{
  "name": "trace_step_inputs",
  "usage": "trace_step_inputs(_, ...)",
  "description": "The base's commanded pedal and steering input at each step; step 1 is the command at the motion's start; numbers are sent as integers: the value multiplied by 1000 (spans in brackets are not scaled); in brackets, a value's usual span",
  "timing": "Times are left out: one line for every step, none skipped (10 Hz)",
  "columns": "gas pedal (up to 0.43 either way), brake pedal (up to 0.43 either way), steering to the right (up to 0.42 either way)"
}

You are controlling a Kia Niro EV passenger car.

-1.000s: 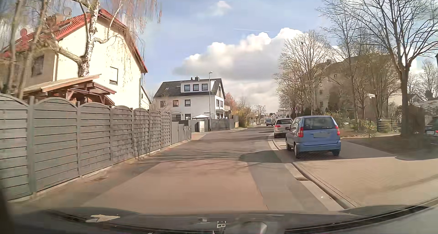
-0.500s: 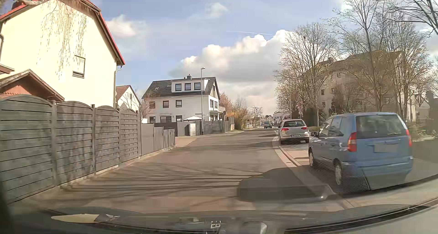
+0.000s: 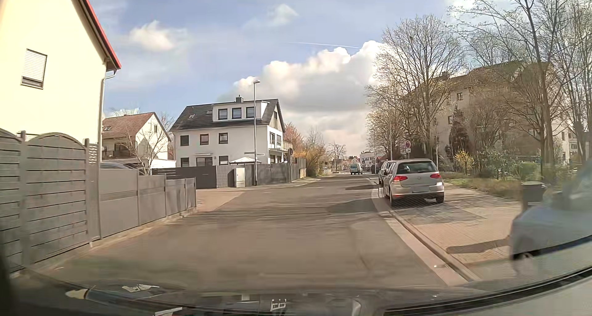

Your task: Follow the waypoints while adhering to traffic rules and regulations

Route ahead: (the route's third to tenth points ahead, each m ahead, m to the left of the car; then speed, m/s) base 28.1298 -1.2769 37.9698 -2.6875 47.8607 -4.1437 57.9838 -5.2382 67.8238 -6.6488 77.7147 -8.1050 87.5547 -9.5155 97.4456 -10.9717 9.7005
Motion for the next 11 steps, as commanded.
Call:
trace_step_inputs(138, 0, 29)
trace_step_inputs(138, 0, 34)
trace_step_inputs(138, 0, 39)
trace_step_inputs(138, 0, 43)
trace_step_inputs(138, 0, 44)
trace_step_inputs(138, 0, 44)
trace_step_inputs(138, 0, 43)
trace_step_inputs(138, 0, 42)
trace_step_inputs(138, 0, 39)
trace_step_inputs(138, 0, 36)
trace_step_inputs(138, 0, 34)
